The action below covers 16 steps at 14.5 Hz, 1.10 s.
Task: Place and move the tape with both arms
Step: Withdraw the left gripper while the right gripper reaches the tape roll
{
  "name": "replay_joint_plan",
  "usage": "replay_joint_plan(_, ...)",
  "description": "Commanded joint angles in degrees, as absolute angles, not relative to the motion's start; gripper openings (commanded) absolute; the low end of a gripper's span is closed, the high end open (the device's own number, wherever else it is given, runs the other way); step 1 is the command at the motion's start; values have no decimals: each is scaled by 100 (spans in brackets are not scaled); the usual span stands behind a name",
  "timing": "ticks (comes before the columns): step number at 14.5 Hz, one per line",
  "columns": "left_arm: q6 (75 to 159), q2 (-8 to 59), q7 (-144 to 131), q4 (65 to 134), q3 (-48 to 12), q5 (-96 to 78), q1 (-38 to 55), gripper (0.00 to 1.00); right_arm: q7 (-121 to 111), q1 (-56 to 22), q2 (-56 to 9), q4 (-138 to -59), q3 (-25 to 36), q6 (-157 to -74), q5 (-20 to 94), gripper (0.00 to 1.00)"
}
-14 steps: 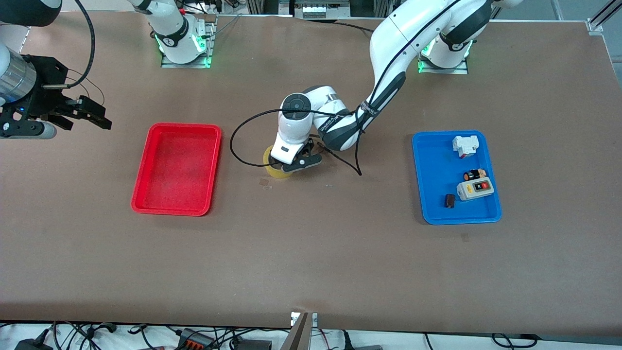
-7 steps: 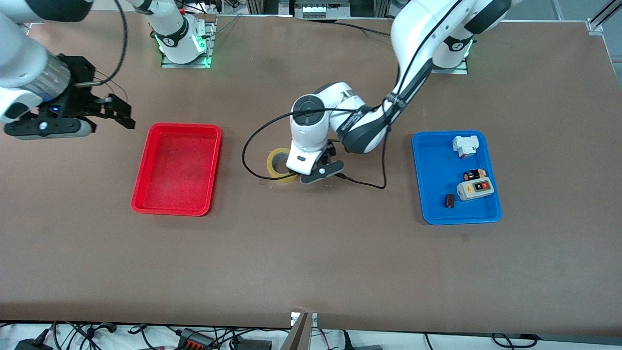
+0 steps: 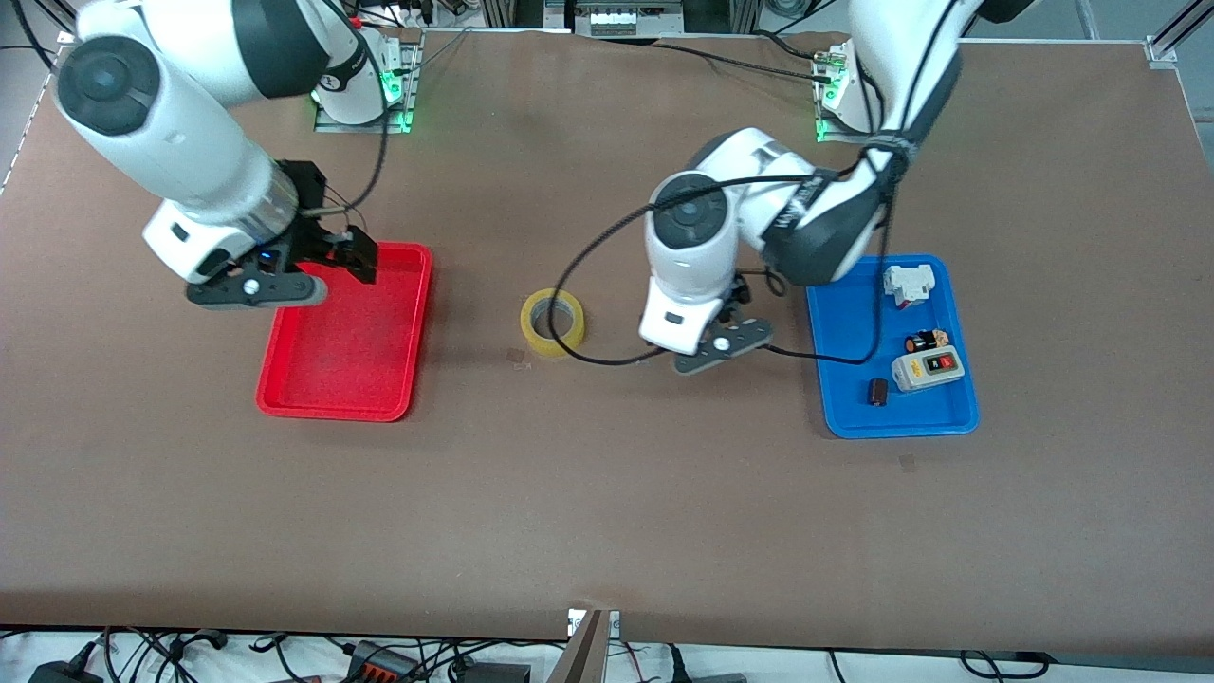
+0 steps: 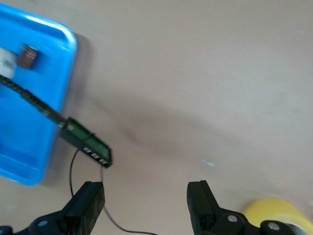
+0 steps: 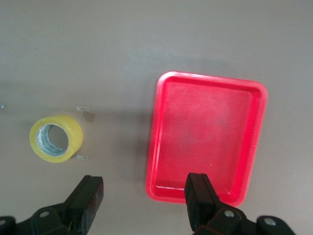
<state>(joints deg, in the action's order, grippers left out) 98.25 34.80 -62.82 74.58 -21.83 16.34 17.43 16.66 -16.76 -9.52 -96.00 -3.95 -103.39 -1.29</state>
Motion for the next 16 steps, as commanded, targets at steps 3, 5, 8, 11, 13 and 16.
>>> replay_joint_plan(3, 8993, 2752, -4723, 7629, -2232, 1433, 653, 100, 2267, -2380, -1625, -9685, -378, -11073, -114, 98)
replay_joint_plan(5, 8816, 2550, -4204, 7629, -2241, 1372, 231, 100, 2766, -2670, -1871, -9755, -378, -11433, -114, 98)
replay_joint_plan(8, 8561, 2225, -3159, 7620, -2233, 1099, -455, 100, 2856, -2979, -2214, -9992, -378, -11855, -114, 98)
replay_joint_plan(11, 8534, 1882, -2210, 7655, -1831, 626, -800, 100, 2865, -3146, -2407, -10449, -378, -12557, -114, 98)
replay_joint_plan(13, 8525, 1584, -1411, 7777, -1023, 126, -564, 100, 2926, -3173, -2600, -10590, -378, -12910, -114, 98)
replay_joint_plan(16, 8613, 978, -468, 8374, -82, -79, -2, 100, 3155, -3366, -2856, -10608, -369, -13226, -114, 98)
